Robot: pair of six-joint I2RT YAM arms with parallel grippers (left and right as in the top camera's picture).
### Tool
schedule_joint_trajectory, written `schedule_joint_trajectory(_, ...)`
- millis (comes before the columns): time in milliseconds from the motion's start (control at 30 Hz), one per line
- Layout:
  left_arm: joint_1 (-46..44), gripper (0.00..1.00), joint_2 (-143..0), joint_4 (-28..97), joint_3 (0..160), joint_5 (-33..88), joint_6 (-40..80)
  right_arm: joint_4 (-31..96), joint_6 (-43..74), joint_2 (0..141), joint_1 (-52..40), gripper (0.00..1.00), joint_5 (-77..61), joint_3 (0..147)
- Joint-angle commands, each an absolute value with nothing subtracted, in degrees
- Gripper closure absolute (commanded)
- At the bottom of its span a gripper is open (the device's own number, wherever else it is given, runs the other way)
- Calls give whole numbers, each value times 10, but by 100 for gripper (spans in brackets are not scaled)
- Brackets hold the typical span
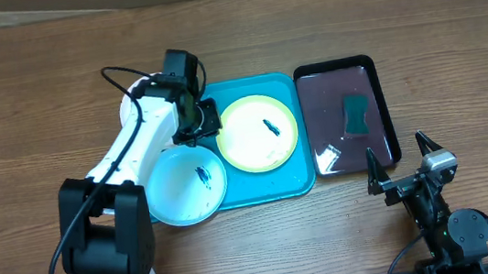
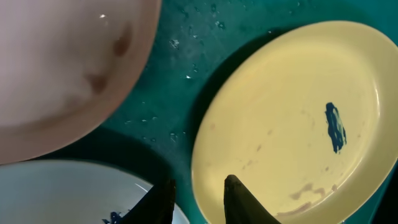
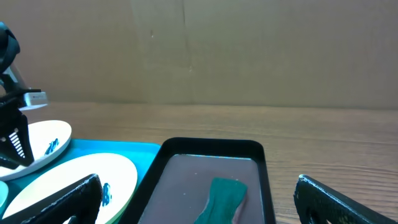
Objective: Clean dirty plates on tray and stack at the side
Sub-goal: 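Move the left gripper over the tray to the yellow plate's left rim, then grip the yellow plate's left rim with the left gripper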
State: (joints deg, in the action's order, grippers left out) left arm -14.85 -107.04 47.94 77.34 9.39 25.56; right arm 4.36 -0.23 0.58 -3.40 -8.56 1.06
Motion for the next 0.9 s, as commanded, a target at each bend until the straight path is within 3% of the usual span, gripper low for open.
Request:
schedule_joint_trajectory(0,-169,71,-1076,469,762,93,243,41,-5,2,-31,0,-82,5)
schedule_joint_trajectory(433,-181,71,-1076,455,742,38,243,41,-5,2,-31,0,-82,5)
schedule_joint_trajectory(633,-182,79,-1076,444,732,38,243,41,-5,2,-31,0,-82,5)
schedule_joint_trajectory(867,-182,79,-1076,426,714,39,244,41,-5,2,-31,0,-82,5)
